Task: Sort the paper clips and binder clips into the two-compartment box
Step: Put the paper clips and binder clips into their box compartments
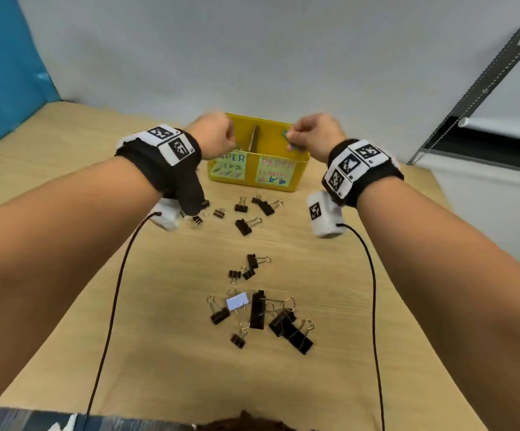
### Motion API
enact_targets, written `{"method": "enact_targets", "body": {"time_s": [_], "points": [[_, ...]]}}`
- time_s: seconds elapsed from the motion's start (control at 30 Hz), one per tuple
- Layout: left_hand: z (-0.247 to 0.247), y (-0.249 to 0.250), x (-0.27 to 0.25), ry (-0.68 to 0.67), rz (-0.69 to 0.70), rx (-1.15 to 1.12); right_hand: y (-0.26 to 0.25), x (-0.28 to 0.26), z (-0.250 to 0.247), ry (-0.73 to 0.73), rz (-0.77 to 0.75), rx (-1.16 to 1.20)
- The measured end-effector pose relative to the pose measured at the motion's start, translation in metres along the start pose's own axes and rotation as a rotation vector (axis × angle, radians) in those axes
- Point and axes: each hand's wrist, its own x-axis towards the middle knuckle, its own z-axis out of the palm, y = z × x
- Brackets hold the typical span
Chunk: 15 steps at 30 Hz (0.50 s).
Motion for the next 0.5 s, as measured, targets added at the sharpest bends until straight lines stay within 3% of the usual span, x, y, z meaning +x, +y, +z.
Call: {"method": "enact_targets", "body": {"time_s": [0.1,0.27,0.5], "points": [[-0.015,-0.012,0.017,0.122,-0.069,-0.023,-0.026,0.038,0.013,0.057,0.000,0.020],[-0.005,-0.036,0.047,0.162,-0.151,-0.024,-0.049,0.084,0.057,0.032,-0.007,-0.137],[0.005,-0.056,0.063,0.196,-0.182,0.012,-0.055,0.098,0.081,0.014,-0.057,-0.342]]}}
